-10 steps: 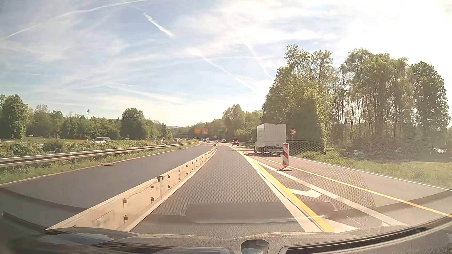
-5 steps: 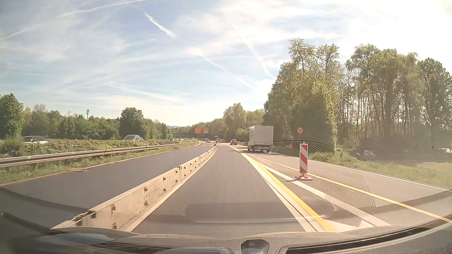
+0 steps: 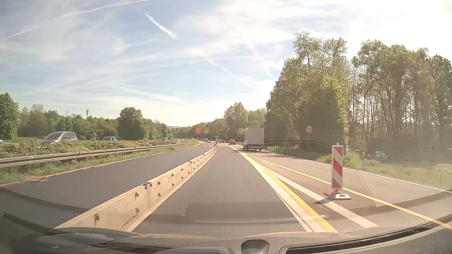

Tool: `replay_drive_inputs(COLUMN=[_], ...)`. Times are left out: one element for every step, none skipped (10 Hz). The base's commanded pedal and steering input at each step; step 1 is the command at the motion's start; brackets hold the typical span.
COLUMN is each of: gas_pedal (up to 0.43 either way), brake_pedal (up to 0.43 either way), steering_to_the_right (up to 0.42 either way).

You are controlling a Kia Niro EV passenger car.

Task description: Follow the waypoints while adhering to traffic rules and regulations

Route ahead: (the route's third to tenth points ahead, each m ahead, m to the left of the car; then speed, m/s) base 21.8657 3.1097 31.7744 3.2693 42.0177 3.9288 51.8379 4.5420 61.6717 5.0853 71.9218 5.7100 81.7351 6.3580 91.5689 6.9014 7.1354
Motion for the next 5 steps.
replay_drive_inputs(gas_pedal=[0.067, 0.067, 0.067, 0.067, 0.067], brake_pedal=[0.0, 0.0, 0.0, 0.0, 0.0], steering_to_the_right=[-0.003, -0.003, -0.003, -0.003, -0.003])
